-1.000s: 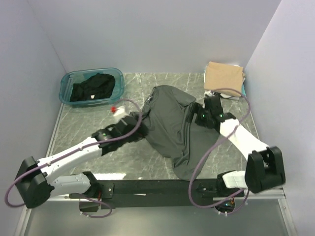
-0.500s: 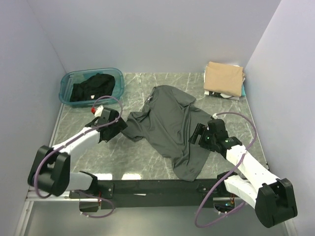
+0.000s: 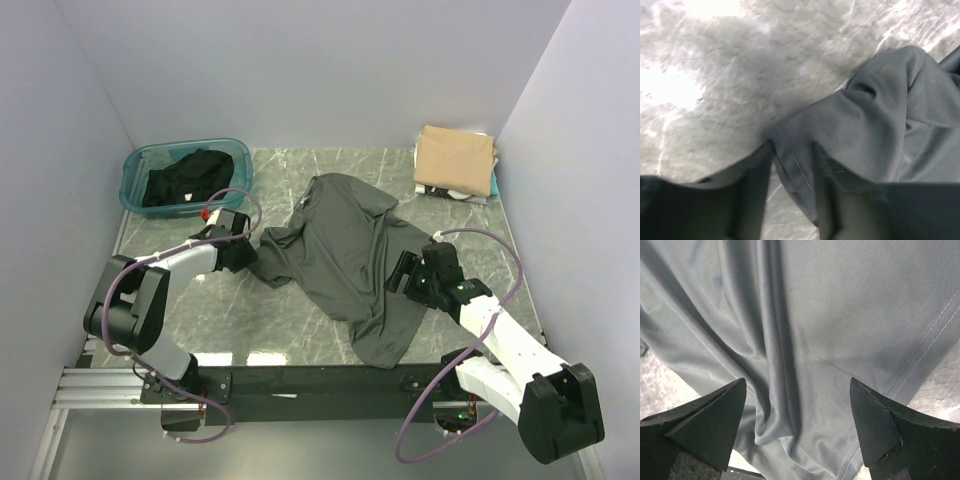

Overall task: Fold and stack the t-shirts
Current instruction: Flatten the tshirt out

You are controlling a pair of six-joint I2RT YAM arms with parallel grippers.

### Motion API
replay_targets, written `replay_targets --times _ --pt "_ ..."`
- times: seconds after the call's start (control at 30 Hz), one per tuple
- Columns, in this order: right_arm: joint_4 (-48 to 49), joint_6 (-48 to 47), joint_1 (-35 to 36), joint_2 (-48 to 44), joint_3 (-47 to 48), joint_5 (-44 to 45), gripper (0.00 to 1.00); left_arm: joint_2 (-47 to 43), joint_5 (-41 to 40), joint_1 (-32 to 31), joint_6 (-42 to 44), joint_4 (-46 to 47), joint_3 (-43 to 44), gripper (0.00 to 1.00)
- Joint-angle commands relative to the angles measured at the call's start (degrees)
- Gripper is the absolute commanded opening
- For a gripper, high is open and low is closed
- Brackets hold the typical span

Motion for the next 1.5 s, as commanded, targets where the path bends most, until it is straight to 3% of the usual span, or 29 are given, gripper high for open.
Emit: replay_targets --times 0.0,0.07,0.1,0.4,0.63,0.83,1.03,1.1,1.23,1.3,1.47 --pt "1.58 -0.11 0.30 0.65 0.11 1.48 0.90 2.37 3.62 0.11 2.15 1.61 0.58 0.37" --pt "1.49 -0.19 0.30 1.52 0.55 2.09 0.90 2.64 4.60 0.11 2.50 3.02 -0.12 0.04" --pt "1.58 -0.11 0.30 1.79 0.64 2.45 0.90 2.64 4.86 0.11 2.68 3.19 -0.21 0.01" --pt "2.80 0.07 -0.31 12.24 5.99 8.07 0.91 -6.05 -0.75 0.11 0.05 1.44 -6.44 0.01" --pt "4.40 -1.86 -0.32 30.69 16.45 7.02 0.90 -22.64 -4.35 0.11 -5.83 -4.35 -18.03 0.01" --pt "1.68 -4.75 -0.32 47.73 31.46 6.49 0.90 -38.02 -5.60 -0.07 -9.18 -10.86 -23.93 0.01" --pt "-6.50 -8.27 -0.32 62.68 56.58 6.75 0.90 -48.06 0.29 -0.68 -12.08 -9.38 -28.94 0.01" --pt "-8.16 -9.77 -0.40 66.11 60.91 6.75 0.90 -48.95 1.61 -0.86 -12.35 -7.45 -29.47 0.01" --pt "-11.60 -12.05 -0.32 67.19 69.71 8.07 0.90 -47.65 3.37 -1.38 -11.65 -5.42 -28.25 0.01" --pt "-12.31 -12.58 -0.40 63.61 69.38 9.56 0.89 -45.80 3.81 -1.65 -11.03 -4.37 -26.85 0.01" --pt "-8.18 -10.92 -0.49 48.66 52.26 12.72 0.90 -43.33 1.45 -2.18 -9.45 -4.54 -24.21 0.01"
